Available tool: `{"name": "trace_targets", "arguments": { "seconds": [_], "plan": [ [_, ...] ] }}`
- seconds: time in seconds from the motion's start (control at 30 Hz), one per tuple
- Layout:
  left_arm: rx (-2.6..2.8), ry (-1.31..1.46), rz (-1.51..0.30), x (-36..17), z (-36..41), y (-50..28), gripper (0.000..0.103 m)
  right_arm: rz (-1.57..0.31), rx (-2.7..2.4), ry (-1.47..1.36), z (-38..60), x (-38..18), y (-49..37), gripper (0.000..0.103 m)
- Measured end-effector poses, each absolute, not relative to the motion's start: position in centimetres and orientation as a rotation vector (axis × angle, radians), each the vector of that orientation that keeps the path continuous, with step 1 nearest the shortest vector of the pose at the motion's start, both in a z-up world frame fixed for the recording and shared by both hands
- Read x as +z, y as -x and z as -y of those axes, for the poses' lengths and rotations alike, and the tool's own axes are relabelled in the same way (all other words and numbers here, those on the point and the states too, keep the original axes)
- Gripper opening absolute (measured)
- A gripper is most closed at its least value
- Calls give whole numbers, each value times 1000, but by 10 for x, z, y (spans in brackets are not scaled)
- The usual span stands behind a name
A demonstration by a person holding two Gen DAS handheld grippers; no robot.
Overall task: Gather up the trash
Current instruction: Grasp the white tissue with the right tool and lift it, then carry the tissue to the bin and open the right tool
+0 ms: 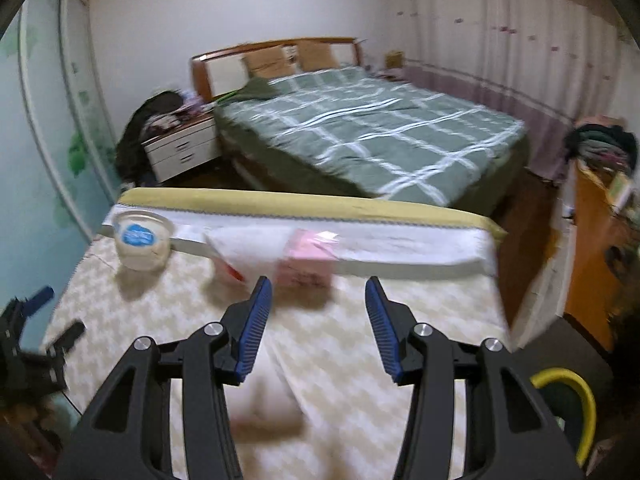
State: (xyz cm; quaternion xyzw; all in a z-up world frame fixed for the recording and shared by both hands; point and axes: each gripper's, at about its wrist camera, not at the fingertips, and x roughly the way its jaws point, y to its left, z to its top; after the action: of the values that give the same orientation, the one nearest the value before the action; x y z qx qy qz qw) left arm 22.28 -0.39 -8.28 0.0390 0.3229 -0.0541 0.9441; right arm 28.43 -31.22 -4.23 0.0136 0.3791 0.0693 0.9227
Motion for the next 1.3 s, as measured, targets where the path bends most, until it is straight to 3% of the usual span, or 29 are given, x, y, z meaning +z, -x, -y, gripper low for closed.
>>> {"name": "trace_targets", "arguments": {
  "seconds": [0.3, 0.6, 0.7, 0.77, 0.8, 1.0, 1.3],
  "plan": [
    [-139, -94, -679, -88, 11, -222, 98, -913, 158, -75, 282, -72, -366, 47],
    [-157, -105, -700, -92, 18, -223, 98, -919, 114, -2, 264, -85, -374, 49],
    [-158, -113, -699, -93, 20, -222, 98, -911, 115, 38, 256, -84, -371, 39],
    [-159, -114, -700, -93, 20, -222, 98, -912, 120, 43, 255, -83, -370, 10],
    [-159, -114, -700, -93, 21, -222, 98, -913, 125, 41, 255, -83, -370, 6],
    [-163, -122, -700, -93, 22, -222, 98, -867, 158, 10, 254, -68, -362, 5],
    [-175, -121, -712, -96, 23, -222, 98, -707, 195, -43, 272, -1, -309, 5]
  ]
}}
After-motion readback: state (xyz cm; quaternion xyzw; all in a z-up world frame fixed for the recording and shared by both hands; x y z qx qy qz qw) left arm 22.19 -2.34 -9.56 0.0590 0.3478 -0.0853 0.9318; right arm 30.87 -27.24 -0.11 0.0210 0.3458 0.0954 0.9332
